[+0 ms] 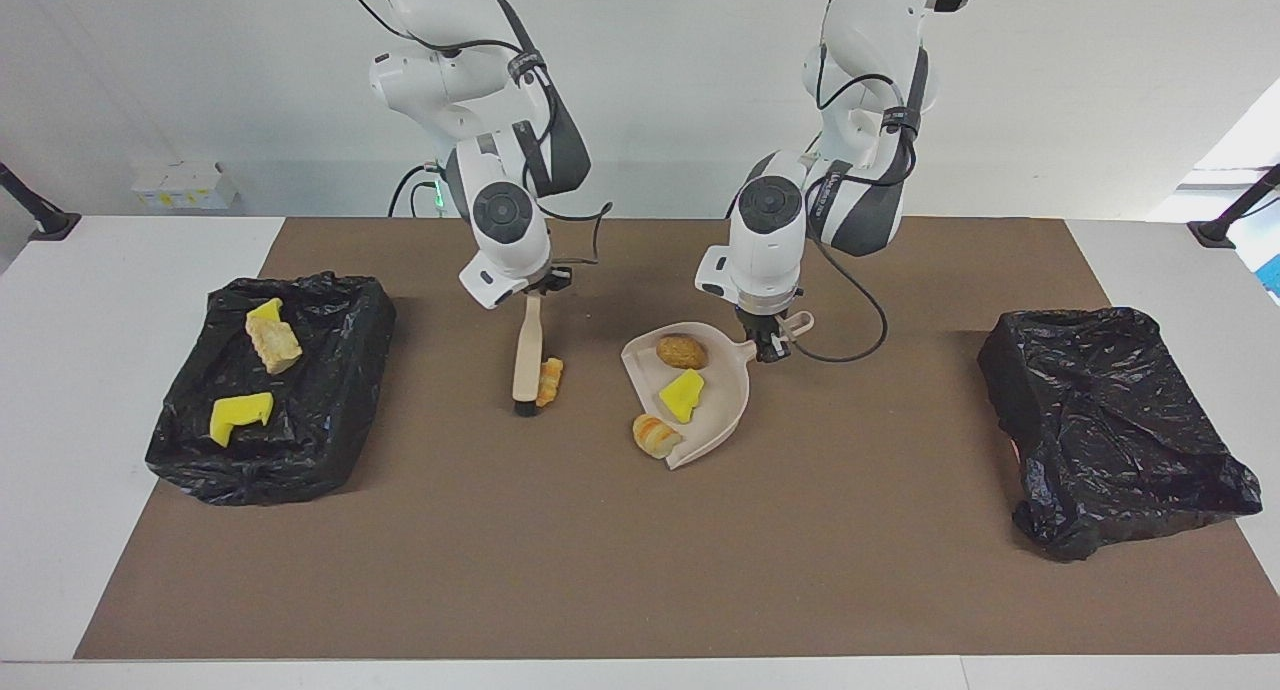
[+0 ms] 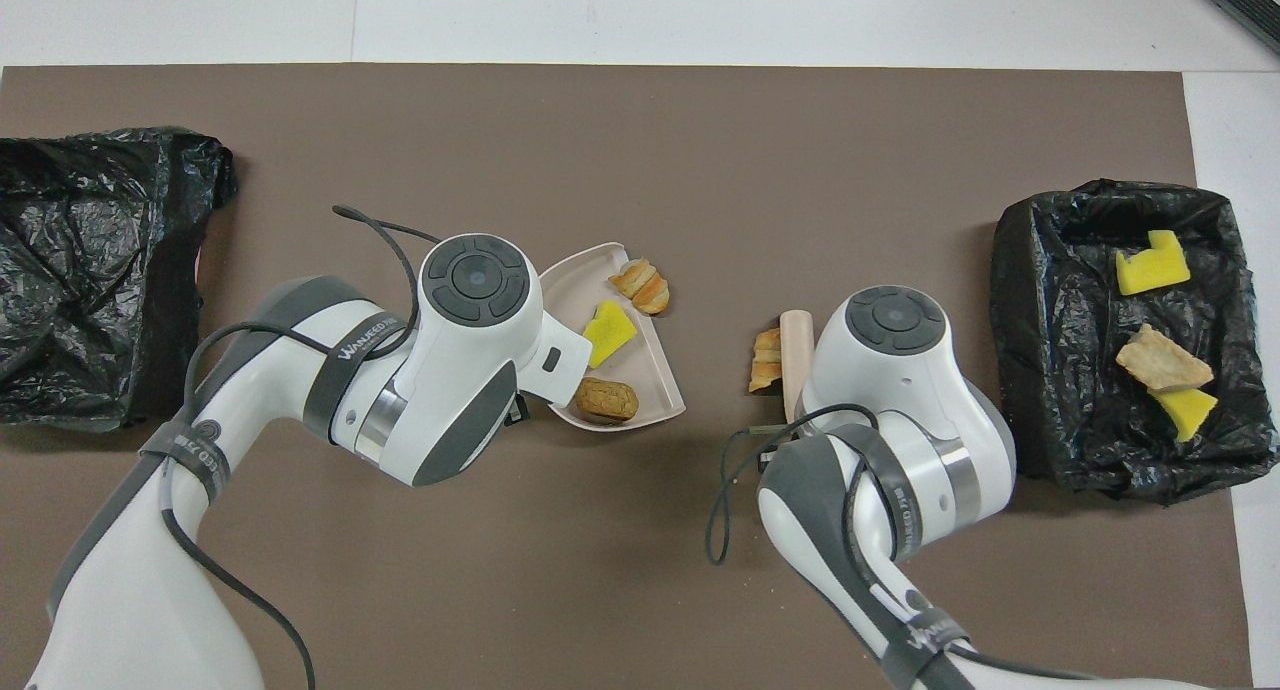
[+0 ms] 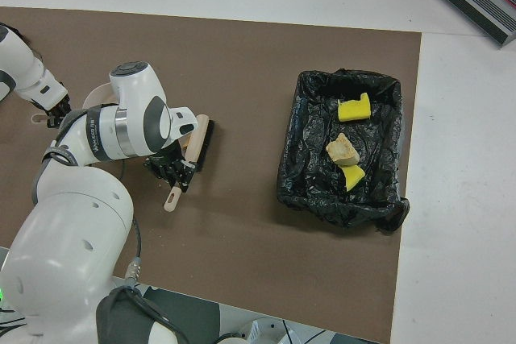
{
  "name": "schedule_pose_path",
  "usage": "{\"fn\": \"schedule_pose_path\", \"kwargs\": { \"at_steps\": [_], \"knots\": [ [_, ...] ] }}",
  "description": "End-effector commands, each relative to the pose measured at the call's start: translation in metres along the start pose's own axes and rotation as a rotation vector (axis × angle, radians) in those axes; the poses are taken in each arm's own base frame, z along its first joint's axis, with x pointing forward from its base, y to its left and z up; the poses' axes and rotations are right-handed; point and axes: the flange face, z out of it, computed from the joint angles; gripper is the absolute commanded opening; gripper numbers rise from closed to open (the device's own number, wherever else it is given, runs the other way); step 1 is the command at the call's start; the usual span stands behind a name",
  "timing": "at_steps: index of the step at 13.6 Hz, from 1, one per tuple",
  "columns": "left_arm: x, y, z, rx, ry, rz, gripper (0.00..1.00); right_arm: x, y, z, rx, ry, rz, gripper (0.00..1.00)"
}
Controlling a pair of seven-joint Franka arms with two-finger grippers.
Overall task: Sweep and dump trash in bin
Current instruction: 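Sweep the remaining bread pieces into the dustpan with the right gripper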
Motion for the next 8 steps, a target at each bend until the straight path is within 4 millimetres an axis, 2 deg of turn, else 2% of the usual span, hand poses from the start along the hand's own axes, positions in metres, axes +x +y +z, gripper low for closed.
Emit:
{"fn": "schedule_pose_path", "kwargs": {
  "at_steps": [1,4,6,7,8],
  "knots": [
    [-0.006,0.010,-0.001,0.020,-0.002,0.023,0.00,0.005,-0.037,-0.005,0.042,0.017,-0.050,0.00],
    [-0.006,0.010,-0.001,0.020,-0.002,0.023,0.00,-0.004,-0.080,-0.007,0.173,0.056,-0.094,0.00],
    [-0.006,0.009,-0.001,0.021,-0.001,0.023,0.00,-0.015,-0.110,-0.018,0.244,0.063,-0.123,0.00],
    [-0.006,0.010,-0.001,0.020,0.000,0.022,0.00,-0.020,-0.119,-0.024,0.269,0.067,-0.127,0.00],
    [-0.006,0.010,0.000,0.019,-0.001,0.022,0.00,-0.021,-0.120,-0.025,0.272,0.062,-0.126,0.00]
  ]
}}
